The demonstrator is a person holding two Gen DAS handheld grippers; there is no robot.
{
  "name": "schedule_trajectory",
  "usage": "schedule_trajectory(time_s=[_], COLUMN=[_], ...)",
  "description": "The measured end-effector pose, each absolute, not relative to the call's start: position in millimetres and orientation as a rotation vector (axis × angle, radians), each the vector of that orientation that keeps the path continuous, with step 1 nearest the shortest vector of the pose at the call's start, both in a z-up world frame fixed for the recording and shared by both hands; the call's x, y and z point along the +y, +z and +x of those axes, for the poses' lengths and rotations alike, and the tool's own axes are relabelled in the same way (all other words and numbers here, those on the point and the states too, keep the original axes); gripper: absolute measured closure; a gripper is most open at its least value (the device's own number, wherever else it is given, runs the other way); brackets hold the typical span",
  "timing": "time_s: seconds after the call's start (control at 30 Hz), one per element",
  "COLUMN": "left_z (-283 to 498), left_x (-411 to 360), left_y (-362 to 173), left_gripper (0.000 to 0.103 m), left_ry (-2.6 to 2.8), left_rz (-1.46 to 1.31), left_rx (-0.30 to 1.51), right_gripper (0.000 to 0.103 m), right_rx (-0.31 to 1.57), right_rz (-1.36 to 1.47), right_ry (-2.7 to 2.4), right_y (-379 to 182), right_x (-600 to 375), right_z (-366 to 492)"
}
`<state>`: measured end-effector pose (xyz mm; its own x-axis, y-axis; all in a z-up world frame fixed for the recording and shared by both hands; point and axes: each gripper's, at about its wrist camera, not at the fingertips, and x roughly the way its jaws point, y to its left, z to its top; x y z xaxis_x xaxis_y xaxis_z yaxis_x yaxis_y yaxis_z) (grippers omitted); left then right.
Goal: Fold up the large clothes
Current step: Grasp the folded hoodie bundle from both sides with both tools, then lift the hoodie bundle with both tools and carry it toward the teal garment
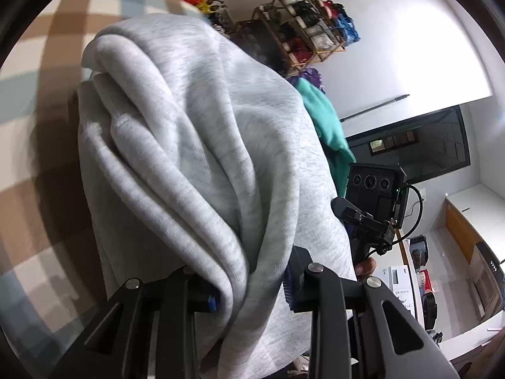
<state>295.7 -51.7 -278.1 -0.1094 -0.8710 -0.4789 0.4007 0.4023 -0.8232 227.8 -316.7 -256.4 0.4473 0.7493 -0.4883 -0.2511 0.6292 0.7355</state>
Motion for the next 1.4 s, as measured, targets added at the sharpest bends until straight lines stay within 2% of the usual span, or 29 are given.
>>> schedule_trajectory(time_s=[0.37, 0.57, 0.77, 0.87, 0.93, 0.97, 1.07, 1.13, 1.27, 1.4], left_z=[299, 289, 281, 285, 289, 291, 286, 276, 274, 292], left_x=[-149, -244, -332, -360, -383, -393, -414, -415, -401, -404], left_y=[-166, -99, -64, -72, -97, -109, -152, -165, -168, -168], left_gripper=[0.079, 0.079, 0.078, 0.079, 0.079, 0.079, 0.079, 0.079, 0.077, 0.071], left_ry=[-1.289, -1.391, -1.472, -1.487, -1.479, -1.468, -1.479, -1.510, -1.479, -1.448], left_rz=[-0.359, -0.249, -0.238, -0.258, -0.285, -0.288, -0.296, -0.281, -0.302, -0.342], left_rx=[1.137, 1.064, 1.006, 0.982, 1.014, 1.041, 1.155, 1.148, 1.145, 1.229], right_gripper=[0.036, 0.037, 0.037, 0.037, 0.039, 0.045, 0.046, 0.046, 0.043, 0.043], right_rx=[0.727, 0.637, 0.572, 0.592, 0.615, 0.638, 0.709, 0.724, 0.720, 0.745], right_rz=[0.623, 0.622, 0.641, 0.671, 0.667, 0.661, 0.646, 0.682, 0.630, 0.548], right_ry=[0.584, 0.487, 0.398, 0.347, 0.271, 0.235, 0.194, 0.200, 0.153, 0.126], right_y=[-156, -94, -58, -70, -86, -97, -129, -144, -136, -104], right_x=[-406, -480, -558, -602, -627, -638, -658, -668, -669, -665], right_z=[196, 179, 170, 180, 190, 197, 200, 193, 189, 191])
